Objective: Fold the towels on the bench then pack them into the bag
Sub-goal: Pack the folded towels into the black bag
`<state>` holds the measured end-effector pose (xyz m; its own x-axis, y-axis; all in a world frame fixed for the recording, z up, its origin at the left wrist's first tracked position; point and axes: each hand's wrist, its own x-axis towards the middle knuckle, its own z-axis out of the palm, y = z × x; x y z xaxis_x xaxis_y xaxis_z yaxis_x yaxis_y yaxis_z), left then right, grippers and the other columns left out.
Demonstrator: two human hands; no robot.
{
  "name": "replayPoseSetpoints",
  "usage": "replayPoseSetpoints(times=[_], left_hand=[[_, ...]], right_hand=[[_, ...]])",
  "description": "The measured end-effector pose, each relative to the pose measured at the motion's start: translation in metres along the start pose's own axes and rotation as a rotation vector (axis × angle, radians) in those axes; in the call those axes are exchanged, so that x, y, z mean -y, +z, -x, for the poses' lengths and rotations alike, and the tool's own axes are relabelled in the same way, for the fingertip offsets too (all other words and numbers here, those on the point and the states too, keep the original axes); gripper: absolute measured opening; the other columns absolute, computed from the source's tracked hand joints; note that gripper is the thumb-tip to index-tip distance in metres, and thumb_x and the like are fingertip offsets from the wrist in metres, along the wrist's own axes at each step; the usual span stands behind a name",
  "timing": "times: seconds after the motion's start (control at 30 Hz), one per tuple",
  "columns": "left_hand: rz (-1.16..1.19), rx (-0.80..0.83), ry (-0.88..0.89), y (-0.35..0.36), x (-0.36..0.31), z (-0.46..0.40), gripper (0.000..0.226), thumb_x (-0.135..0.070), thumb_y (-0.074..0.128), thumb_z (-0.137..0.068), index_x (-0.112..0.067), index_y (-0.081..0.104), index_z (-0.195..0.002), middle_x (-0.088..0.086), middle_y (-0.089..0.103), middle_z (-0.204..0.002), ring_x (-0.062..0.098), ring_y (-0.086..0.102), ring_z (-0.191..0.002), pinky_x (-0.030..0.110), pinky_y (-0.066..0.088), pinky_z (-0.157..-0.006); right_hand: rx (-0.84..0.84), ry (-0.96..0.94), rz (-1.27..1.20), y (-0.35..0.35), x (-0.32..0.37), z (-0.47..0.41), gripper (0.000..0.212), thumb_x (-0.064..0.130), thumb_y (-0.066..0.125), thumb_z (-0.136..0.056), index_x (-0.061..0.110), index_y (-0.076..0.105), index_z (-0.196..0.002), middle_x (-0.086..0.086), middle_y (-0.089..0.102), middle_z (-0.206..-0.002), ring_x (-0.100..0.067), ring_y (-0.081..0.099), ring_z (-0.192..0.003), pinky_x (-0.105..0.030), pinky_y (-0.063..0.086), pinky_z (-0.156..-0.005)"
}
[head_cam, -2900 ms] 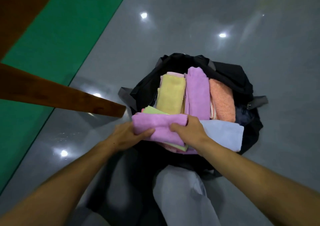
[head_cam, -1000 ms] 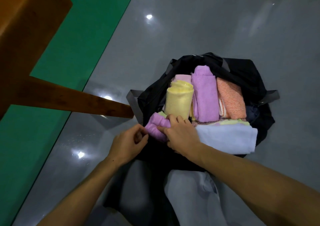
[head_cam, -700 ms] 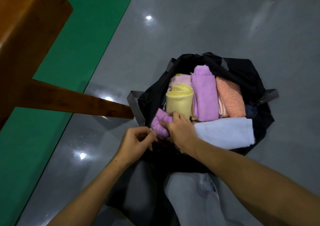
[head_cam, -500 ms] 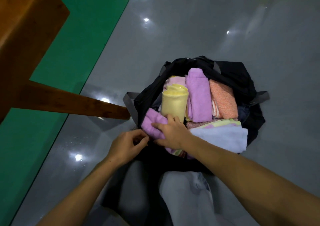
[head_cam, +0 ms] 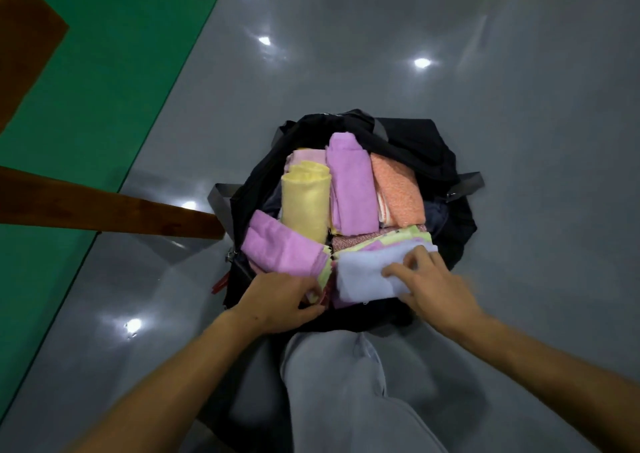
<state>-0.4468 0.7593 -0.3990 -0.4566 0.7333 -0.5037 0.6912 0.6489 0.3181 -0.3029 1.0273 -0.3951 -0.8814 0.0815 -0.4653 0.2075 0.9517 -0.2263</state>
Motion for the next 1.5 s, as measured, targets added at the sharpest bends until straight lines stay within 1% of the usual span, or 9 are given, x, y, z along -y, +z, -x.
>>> replayPoseSetpoints(times=[0.13, 0.27, 0.5, 0.63, 0.73, 0.9, 1.07, 1.2, 1.5], left_hand=[[0.043, 0.221, -0.018, 0.000, -0.017, -0.014, 0.046, -0.064, 0.065, -0.088, -0.033, 0.060, -0.122, -0.014, 0.070, -0.110, 0.013, 0.066, -0.100, 0.031, 0.053, -0.080], [0.407, 0.360, -0.064, -0.001, -0.018, -0.021, 0.045, -0.046, 0.087, -0.080, -0.033, 0.067, -0.118, -0.016, 0.076, -0.094, 0.003, 0.071, -0.087, 0.026, 0.054, -0.078], [0.886, 0.179, 0.094, -0.044, -0.019, -0.001, 0.035, -0.017, 0.091, -0.079, -0.025, 0.078, -0.110, -0.002, 0.071, -0.093, 0.006, 0.062, -0.081, 0.020, 0.049, -0.078], [0.839, 0.077, 0.097, -0.039, -0.016, -0.008, 0.029, -0.013, 0.087, -0.084, -0.022, 0.075, -0.109, 0.001, 0.076, -0.102, 0.020, 0.072, -0.099, 0.048, 0.056, -0.097], [0.788, 0.075, 0.095, -0.037, -0.015, -0.023, 0.032, -0.008, 0.083, -0.087, -0.020, 0.071, -0.114, 0.001, 0.074, -0.102, 0.017, 0.071, -0.098, 0.037, 0.058, -0.095], [0.418, 0.069, 0.140, -0.030, -0.046, -0.059, 0.045, -0.048, 0.067, -0.093, -0.047, 0.056, -0.137, -0.015, 0.071, -0.107, 0.006, 0.068, -0.095, 0.033, 0.055, -0.086], [-0.042, -0.273, 0.243, -0.011, -0.081, -0.089, 0.050, -0.055, 0.037, -0.089, -0.045, 0.072, -0.123, 0.001, 0.076, -0.089, 0.024, 0.071, -0.078, 0.024, 0.031, -0.061], [-0.105, -0.164, 0.190, 0.000, -0.070, -0.101, 0.046, -0.046, 0.060, -0.092, -0.054, 0.056, -0.136, -0.003, 0.075, -0.102, 0.020, 0.070, -0.093, 0.030, 0.037, -0.068], [-0.110, -0.024, 0.149, -0.004, -0.072, -0.102, 0.053, -0.049, 0.066, -0.090, -0.058, 0.050, -0.139, -0.007, 0.072, -0.116, 0.020, 0.067, -0.107, 0.033, 0.048, -0.079]], right_hand=[[-0.082, -0.026, 0.040, 0.006, 0.003, -0.037, 0.062, 0.012, 0.085, -0.070, 0.042, 0.058, -0.118, -0.003, 0.042, -0.109, -0.030, 0.048, -0.101, -0.038, 0.049, -0.065], [-0.096, -0.100, 0.047, -0.002, 0.005, -0.055, 0.050, 0.010, 0.073, -0.081, 0.036, 0.058, -0.120, -0.006, 0.042, -0.117, -0.030, 0.042, -0.109, -0.039, 0.050, -0.072], [-0.003, -0.161, -0.062, -0.005, -0.011, -0.066, 0.040, 0.026, 0.076, -0.088, 0.043, 0.060, -0.121, 0.003, 0.037, -0.122, -0.022, 0.038, -0.119, -0.033, 0.035, -0.082], [0.039, -0.227, -0.213, -0.007, -0.020, -0.058, 0.031, 0.057, 0.066, -0.093, 0.050, 0.066, -0.122, 0.005, 0.038, -0.122, -0.020, 0.034, -0.120, -0.032, 0.034, -0.089], [0.065, -0.277, -0.257, 0.002, -0.029, -0.039, 0.039, 0.070, 0.047, -0.093, 0.051, 0.068, -0.121, 0.005, 0.035, -0.126, -0.023, 0.034, -0.118, -0.034, 0.037, -0.099], [0.058, -0.319, -0.202, 0.014, -0.041, -0.027, 0.045, 0.070, 0.043, -0.095, 0.043, 0.076, -0.109, -0.002, 0.036, -0.140, -0.027, 0.031, -0.124, -0.047, 0.034, -0.112], [0.087, -0.341, -0.056, 0.010, -0.038, -0.029, 0.041, 0.070, 0.047, -0.095, 0.042, 0.074, -0.108, -0.002, 0.030, -0.148, -0.029, 0.024, -0.136, -0.051, 0.015, -0.124], [0.090, -0.341, -0.025, 0.008, -0.052, -0.022, 0.041, 0.072, 0.047, -0.093, 0.044, 0.071, -0.110, -0.001, 0.029, -0.149, -0.028, 0.023, -0.138, -0.049, 0.013, -0.124], [-0.013, -0.519, 0.173, 0.005, -0.075, -0.015, 0.056, 0.078, 0.040, -0.094, 0.031, 0.070, -0.086, 0.004, 0.049, -0.102, -0.021, 0.042, -0.103, -0.037, 0.034, -0.094]])
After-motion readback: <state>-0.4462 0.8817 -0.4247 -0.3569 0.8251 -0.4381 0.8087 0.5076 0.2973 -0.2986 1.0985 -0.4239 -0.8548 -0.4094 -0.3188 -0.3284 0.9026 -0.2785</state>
